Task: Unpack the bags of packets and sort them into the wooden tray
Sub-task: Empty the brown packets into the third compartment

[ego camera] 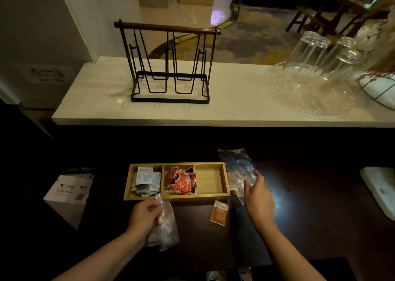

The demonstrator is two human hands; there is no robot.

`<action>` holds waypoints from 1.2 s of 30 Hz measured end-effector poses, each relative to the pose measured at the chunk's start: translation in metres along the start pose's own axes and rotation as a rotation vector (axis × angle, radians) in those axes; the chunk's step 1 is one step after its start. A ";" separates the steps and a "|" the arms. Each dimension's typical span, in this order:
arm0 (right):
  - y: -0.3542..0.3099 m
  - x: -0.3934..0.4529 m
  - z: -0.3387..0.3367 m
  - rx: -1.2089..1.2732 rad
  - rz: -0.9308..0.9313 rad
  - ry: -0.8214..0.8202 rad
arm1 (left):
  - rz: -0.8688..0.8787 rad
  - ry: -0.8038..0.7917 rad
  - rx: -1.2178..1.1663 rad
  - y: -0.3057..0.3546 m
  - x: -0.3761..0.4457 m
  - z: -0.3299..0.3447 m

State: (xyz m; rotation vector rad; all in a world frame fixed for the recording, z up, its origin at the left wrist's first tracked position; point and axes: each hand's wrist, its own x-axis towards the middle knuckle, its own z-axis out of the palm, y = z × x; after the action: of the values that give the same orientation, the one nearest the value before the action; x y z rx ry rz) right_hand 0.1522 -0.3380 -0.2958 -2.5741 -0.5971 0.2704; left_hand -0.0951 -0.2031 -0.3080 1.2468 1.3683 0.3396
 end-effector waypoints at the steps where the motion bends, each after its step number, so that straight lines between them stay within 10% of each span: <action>1: -0.006 -0.007 0.004 0.034 -0.083 -0.041 | 0.007 -0.005 -0.002 0.001 0.000 0.000; 9: -0.088 -0.071 0.042 0.270 -0.578 -0.686 | 0.062 -0.045 0.108 0.015 -0.001 0.003; 36: -0.117 -0.065 0.041 0.352 -0.516 -0.684 | 0.046 -0.079 -0.065 0.037 -0.009 0.004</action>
State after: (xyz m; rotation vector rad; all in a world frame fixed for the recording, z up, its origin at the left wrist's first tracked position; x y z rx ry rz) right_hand 0.0399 -0.2586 -0.2681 -1.8698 -1.2885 0.9843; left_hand -0.0771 -0.1981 -0.2742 1.2267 1.2530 0.3606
